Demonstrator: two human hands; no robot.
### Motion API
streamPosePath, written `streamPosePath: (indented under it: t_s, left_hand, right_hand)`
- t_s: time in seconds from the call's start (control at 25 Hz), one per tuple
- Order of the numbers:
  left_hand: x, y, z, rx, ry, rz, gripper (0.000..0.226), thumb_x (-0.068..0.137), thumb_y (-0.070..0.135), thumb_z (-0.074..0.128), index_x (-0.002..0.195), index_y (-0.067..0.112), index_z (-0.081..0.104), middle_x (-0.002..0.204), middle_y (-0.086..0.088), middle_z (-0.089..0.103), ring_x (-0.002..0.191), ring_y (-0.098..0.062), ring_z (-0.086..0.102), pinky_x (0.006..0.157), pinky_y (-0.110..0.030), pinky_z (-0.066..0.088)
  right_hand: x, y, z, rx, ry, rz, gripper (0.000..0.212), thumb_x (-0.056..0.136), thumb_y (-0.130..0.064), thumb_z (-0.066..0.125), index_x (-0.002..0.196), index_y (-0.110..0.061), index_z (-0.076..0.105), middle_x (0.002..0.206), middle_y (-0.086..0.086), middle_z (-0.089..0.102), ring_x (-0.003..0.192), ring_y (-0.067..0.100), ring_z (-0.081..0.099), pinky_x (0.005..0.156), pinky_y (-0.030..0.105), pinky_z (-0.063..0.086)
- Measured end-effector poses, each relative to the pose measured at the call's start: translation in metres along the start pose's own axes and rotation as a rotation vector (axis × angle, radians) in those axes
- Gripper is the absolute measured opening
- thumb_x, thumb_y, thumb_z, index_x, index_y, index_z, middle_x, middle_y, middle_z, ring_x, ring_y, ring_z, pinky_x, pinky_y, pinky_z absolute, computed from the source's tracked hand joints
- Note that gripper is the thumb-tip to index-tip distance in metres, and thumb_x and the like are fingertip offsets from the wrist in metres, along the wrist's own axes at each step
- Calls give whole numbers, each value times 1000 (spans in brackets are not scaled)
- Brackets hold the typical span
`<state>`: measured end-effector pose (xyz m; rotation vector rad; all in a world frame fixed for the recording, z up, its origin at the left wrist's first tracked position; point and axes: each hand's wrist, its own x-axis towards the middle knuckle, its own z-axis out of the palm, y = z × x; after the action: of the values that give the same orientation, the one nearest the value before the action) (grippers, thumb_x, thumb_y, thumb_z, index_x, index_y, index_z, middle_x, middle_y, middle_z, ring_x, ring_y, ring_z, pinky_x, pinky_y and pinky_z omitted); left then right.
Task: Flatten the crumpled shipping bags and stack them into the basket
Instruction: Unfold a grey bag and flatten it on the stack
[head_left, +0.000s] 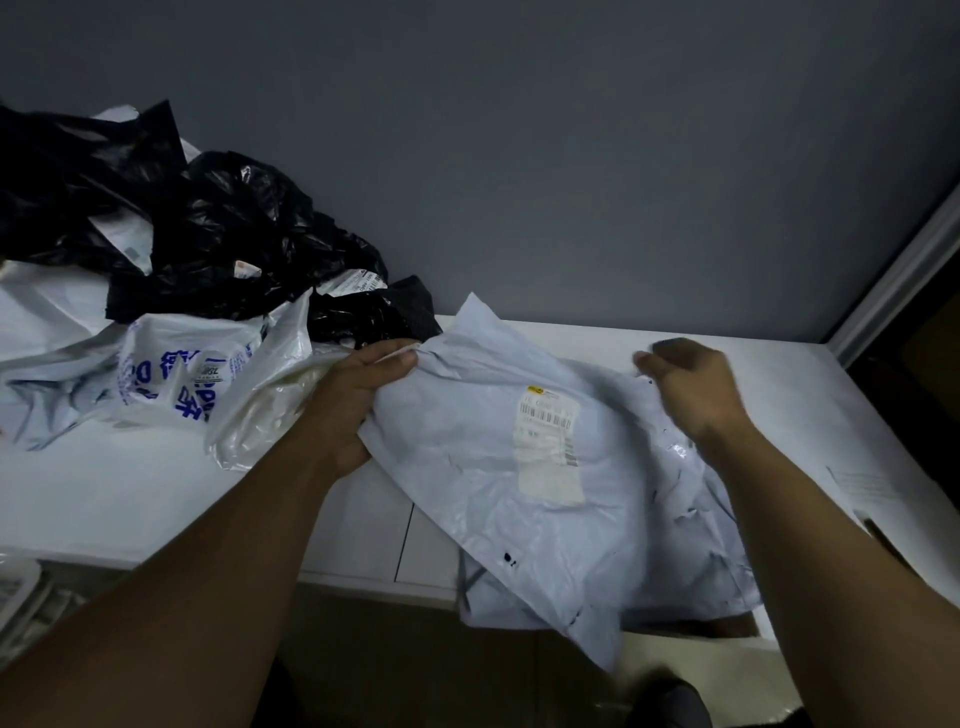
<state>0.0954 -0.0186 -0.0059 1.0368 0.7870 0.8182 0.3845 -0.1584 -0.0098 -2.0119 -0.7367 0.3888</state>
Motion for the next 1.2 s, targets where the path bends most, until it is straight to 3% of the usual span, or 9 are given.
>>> streamPosePath:
  t_s: [0.16, 0.36, 0.44, 0.52, 0.68, 0.76, 0.84, 1.04, 1.2]
  left_hand:
    - [-3, 0, 9, 6, -38, 7, 18, 93, 3, 56, 90, 14, 70, 82, -1, 75, 73, -13, 71, 67, -22, 59]
    - [-6, 1, 15, 5, -96, -14, 30, 84, 4, 60, 67, 22, 78, 76, 0, 74, 67, -12, 70, 64, -21, 58]
    - [-5, 2, 14, -11, -98, -16, 24, 75, 6, 63, 67, 22, 79, 75, 0, 74, 68, -12, 70, 64, -21, 58]
    - [-3, 2, 12, -25, -103, -14, 24, 73, 4, 63, 68, 20, 79, 76, -1, 74, 69, -13, 70, 66, -22, 58]
    - [-3, 3, 10, -55, -113, -27, 24, 66, 1, 63, 65, 18, 79, 74, -2, 74, 67, -15, 70, 65, -22, 58]
    - [-4, 3, 11, -48, -139, -25, 25, 62, -3, 64, 61, 18, 77, 69, -2, 73, 62, -14, 69, 62, -20, 57]
    - [-4, 3, 13, -38, -156, -27, 29, 58, -8, 65, 61, 18, 77, 69, -2, 72, 63, -15, 69, 62, -20, 57]
    - [3, 3, 4, -141, -112, -84, 28, 75, 1, 60, 93, 10, 78, 99, -11, 74, 90, -25, 70, 85, -33, 56]
    - [25, -14, -11, -12, 231, -123, 26, 81, 15, 76, 106, 8, 74, 107, -13, 74, 96, -30, 71, 83, -39, 57]
  right_hand:
    - [-5, -17, 35, -84, -288, -118, 57, 102, -46, 51, 149, -16, 44, 152, 3, 47, 136, 25, 47, 113, 36, 35]
    - [7, -24, 63, -62, -407, -106, 56, 105, -47, 42, 152, -18, 39, 152, 4, 47, 142, 26, 40, 117, 37, 27]
    - [11, -28, 74, -47, -396, -98, 48, 102, -50, 47, 142, -25, 50, 124, 0, 65, 136, 29, 44, 115, 45, 35]
    - [15, -28, 82, -59, -364, -109, 28, 96, -51, 56, 116, -32, 64, 92, -6, 63, 126, 31, 47, 105, 50, 44]
    - [22, -29, 79, -43, -455, -67, 35, 87, -44, 71, 119, -30, 63, 116, -2, 58, 118, 23, 49, 103, 42, 45]
    - [23, -32, 74, -22, -559, -29, 21, 89, -43, 68, 89, -24, 60, 89, -5, 58, 85, 20, 54, 85, 34, 43]
    - [22, -32, 71, -42, -596, -15, 34, 91, -48, 65, 79, -17, 59, 78, -3, 57, 74, 18, 53, 79, 33, 41]
    - [27, -30, 56, -3, -421, -79, 23, 93, -21, 67, 83, 0, 67, 71, 5, 60, 67, 19, 53, 69, 31, 42]
    - [40, -20, 28, -140, -107, -62, 32, 98, -30, 57, 71, -14, 56, 68, 2, 56, 73, 28, 55, 71, 34, 40]
